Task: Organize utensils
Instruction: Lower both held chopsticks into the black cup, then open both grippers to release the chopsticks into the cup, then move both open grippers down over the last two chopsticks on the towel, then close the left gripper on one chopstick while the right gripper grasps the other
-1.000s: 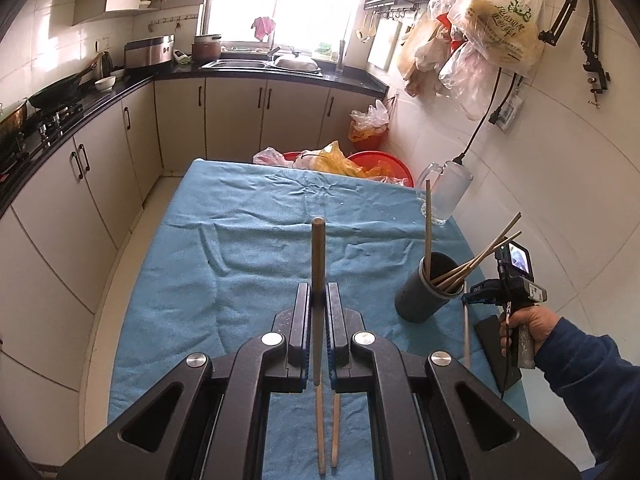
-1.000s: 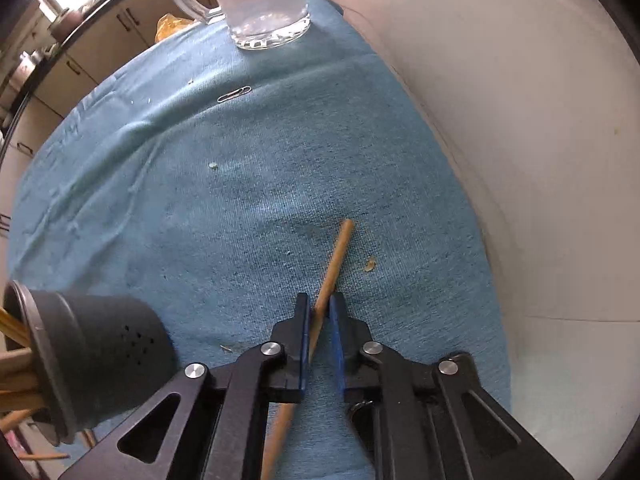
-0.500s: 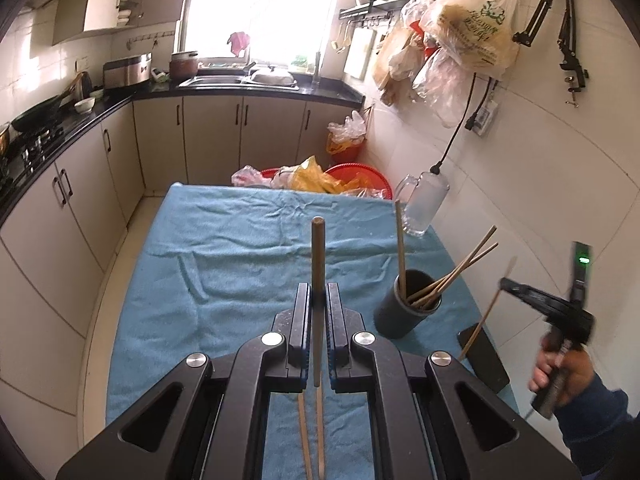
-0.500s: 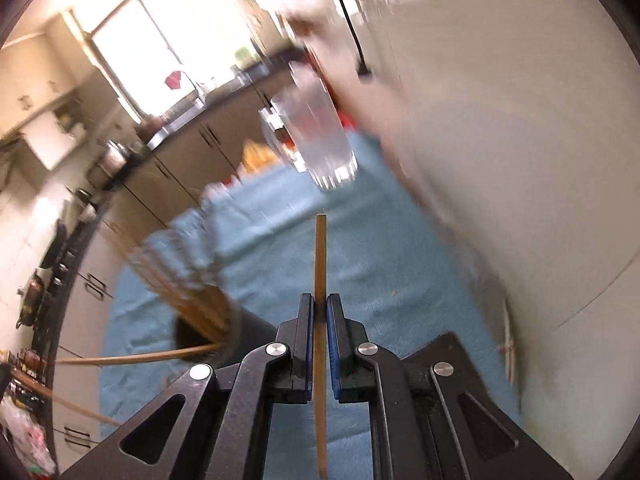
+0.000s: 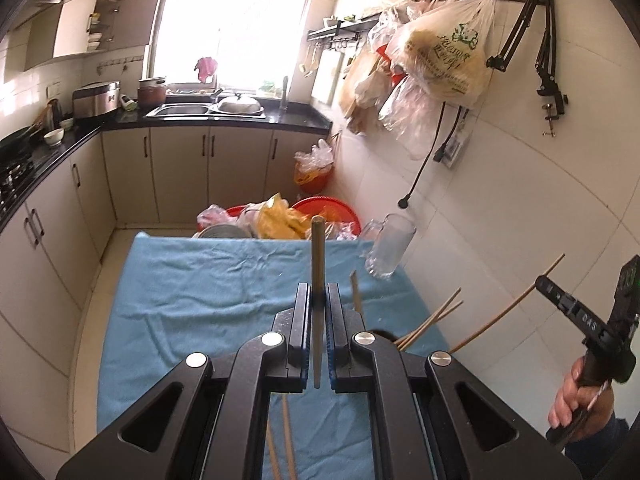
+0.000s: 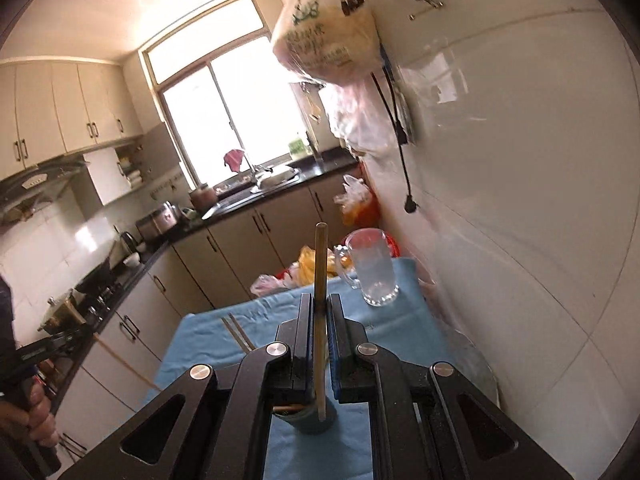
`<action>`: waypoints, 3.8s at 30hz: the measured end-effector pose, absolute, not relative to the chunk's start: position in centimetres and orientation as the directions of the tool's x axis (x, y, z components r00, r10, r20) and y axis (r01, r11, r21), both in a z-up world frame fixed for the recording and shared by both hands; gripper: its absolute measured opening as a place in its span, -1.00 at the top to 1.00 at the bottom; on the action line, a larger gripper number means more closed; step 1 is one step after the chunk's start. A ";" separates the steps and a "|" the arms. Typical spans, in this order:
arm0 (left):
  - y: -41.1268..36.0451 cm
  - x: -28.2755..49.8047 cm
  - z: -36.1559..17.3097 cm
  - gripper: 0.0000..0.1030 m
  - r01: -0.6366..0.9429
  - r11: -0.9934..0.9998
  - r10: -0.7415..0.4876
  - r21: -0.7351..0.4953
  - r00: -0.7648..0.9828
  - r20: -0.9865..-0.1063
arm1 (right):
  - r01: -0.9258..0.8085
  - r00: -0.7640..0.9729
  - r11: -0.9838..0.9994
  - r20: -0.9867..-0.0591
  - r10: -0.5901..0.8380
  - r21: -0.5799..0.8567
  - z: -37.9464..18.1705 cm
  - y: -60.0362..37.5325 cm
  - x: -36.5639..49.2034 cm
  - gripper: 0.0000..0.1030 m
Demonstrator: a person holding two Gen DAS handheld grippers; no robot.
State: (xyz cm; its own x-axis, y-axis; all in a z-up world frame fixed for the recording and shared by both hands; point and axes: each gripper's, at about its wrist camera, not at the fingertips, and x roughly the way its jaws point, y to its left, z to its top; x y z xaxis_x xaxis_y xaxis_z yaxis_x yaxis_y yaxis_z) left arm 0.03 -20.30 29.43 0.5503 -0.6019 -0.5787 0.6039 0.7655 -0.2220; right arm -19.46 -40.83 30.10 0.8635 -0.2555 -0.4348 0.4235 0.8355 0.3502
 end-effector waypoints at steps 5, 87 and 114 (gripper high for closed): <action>-22.5 1.4 30.2 0.88 0.619 0.742 -0.636 -0.258 0.528 -0.564 | 0.394 0.875 0.846 -0.427 -0.226 0.360 30.3 -40.6 -18.2 0.88; -20.9 1.6 2.0 0.73 0.460 0.870 -0.293 -0.179 0.189 -0.937 | 0.375 0.493 0.891 -0.869 0.042 0.255 11.0 -31.9 -16.3 -0.29; -6.1 2.2 1.9 0.86 0.234 0.954 -0.245 -0.186 0.257 -0.935 | 0.261 0.303 0.934 -0.939 0.161 0.244 5.5 -23.4 0.4 0.07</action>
State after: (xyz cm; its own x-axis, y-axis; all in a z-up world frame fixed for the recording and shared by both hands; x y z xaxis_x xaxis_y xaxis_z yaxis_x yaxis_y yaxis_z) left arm 2.19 -6.12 1.94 0.2568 -0.2452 -0.9348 0.2338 0.9543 -0.1861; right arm 0.38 -23.44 5.55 0.3032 0.1606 -0.9393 0.2614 0.9339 0.2441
